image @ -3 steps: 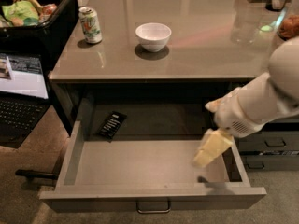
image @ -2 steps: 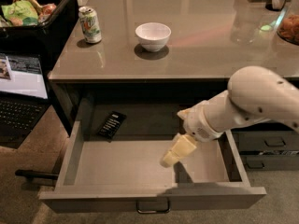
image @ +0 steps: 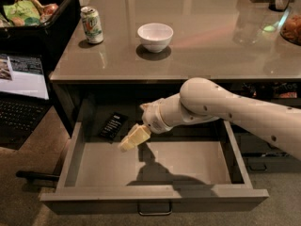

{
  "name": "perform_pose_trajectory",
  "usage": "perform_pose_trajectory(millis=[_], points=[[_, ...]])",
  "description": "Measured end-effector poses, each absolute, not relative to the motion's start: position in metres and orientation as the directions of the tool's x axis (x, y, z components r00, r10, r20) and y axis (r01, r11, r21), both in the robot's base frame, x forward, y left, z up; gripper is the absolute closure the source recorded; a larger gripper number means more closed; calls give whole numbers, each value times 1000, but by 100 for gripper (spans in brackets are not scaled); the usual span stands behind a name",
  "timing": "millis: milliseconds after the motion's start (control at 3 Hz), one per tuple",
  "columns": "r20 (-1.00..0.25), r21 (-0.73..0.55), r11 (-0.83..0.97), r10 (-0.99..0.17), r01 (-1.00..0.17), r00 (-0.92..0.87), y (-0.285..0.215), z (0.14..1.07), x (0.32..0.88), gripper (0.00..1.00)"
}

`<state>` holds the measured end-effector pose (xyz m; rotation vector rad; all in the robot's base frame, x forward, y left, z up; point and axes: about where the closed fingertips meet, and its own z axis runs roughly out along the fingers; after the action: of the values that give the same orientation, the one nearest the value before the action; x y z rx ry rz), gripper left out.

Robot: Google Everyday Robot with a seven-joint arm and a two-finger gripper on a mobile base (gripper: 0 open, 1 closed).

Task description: Pick rxbar chocolate from top drawer and place on counter

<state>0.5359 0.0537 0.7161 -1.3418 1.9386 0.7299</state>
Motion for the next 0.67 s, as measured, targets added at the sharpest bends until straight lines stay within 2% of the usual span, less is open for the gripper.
perform_pose_trajectory(millis=[667], points=[[-794, 52, 310, -563, -949, -228, 61, 688, 543, 0]])
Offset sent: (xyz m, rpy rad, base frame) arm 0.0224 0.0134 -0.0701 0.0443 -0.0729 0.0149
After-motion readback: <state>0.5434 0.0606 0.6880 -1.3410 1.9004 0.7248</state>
